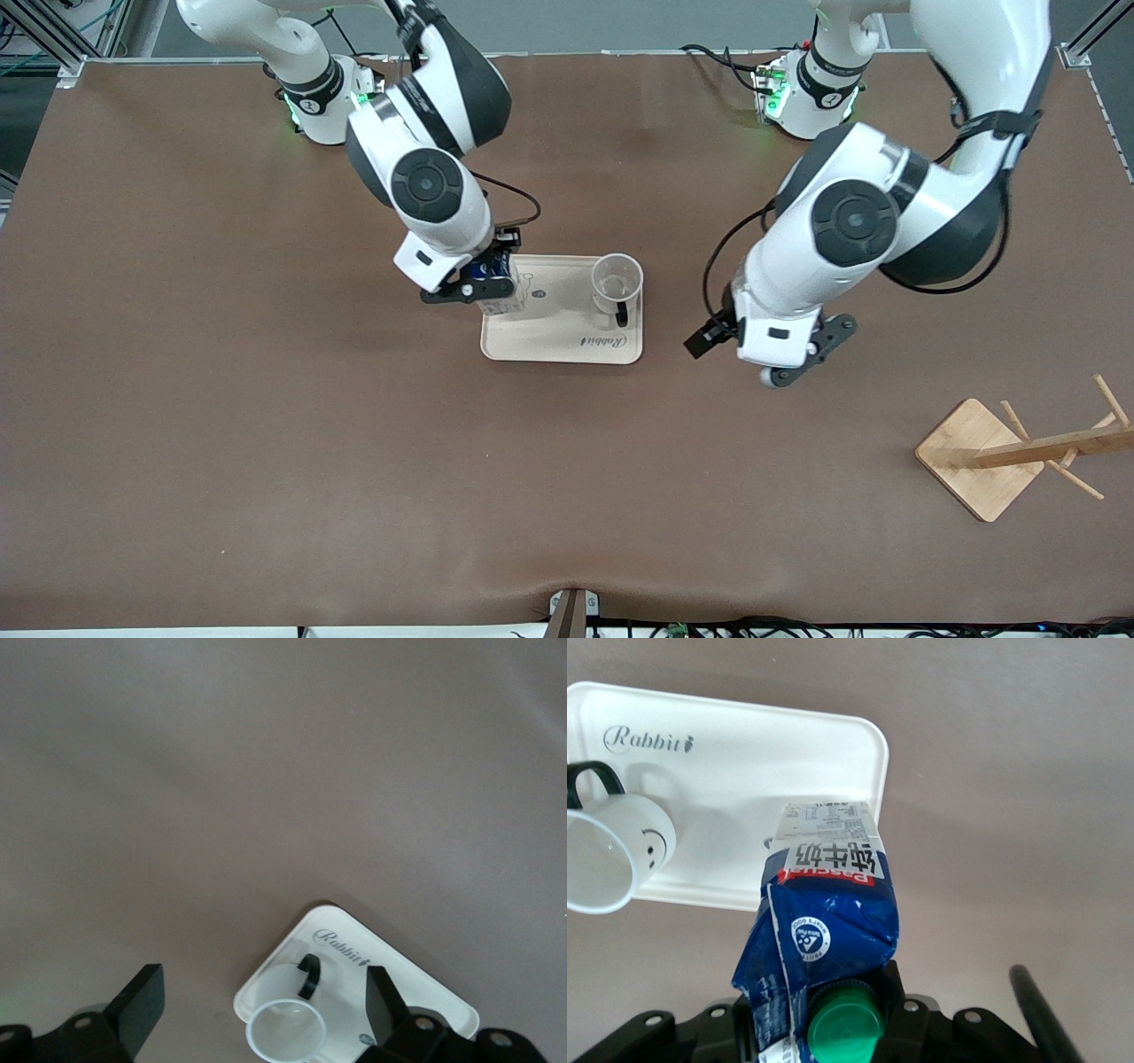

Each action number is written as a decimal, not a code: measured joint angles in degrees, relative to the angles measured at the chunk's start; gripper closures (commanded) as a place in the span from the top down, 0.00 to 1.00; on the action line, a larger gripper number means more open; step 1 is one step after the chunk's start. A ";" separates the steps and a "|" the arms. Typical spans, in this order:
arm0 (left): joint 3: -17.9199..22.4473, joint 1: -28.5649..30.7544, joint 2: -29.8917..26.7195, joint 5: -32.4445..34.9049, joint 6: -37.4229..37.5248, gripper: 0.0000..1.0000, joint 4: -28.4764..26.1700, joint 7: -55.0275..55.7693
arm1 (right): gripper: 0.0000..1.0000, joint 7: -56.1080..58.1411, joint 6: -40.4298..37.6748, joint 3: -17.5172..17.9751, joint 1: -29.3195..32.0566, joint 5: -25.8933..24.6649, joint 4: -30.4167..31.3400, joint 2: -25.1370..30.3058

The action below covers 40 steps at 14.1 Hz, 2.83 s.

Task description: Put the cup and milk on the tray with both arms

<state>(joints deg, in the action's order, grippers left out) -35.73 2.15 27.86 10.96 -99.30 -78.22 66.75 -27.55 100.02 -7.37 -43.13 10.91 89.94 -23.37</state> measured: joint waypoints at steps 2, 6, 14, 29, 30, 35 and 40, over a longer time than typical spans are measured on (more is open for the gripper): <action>0.00 2.69 -2.15 0.00 1.70 1.00 0.02 -6.01 | 0.00 0.00 2.86 0.00 -0.64 0.00 -0.01 -2.22; 0.05 9.65 -6.08 0.00 5.56 1.00 0.02 -18.33 | 0.00 -0.27 4.59 -0.01 -2.52 0.01 -0.58 -4.80; 0.14 19.63 -9.58 0.00 8.96 1.00 -0.01 -33.95 | 1.00 -0.35 4.17 -0.72 -2.48 1.99 -0.48 -5.29; 0.33 22.69 -17.20 0.13 12.21 1.00 -0.05 -44.63 | 1.00 -0.31 -8.38 -1.85 5.68 2.23 -15.55 -3.93; 0.34 22.89 -17.66 0.13 12.71 1.00 -0.09 -45.15 | 1.00 -0.29 -11.43 -2.00 7.68 2.23 -17.54 -3.56; 1.24 23.05 -18.85 0.06 13.55 1.00 -0.17 -47.23 | 1.00 -0.13 -23.73 -2.33 19.79 2.20 -26.65 -1.72; 21.70 8.85 -24.99 -6.19 14.06 1.00 -3.62 -55.99 | 1.00 1.14 -24.40 -2.80 30.70 0.87 -27.45 2.33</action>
<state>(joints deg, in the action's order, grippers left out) -14.02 10.99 2.87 4.77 -85.24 -81.83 10.76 -26.42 75.61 -10.17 -12.44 11.77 62.49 -21.04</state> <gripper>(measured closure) 0.000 0.000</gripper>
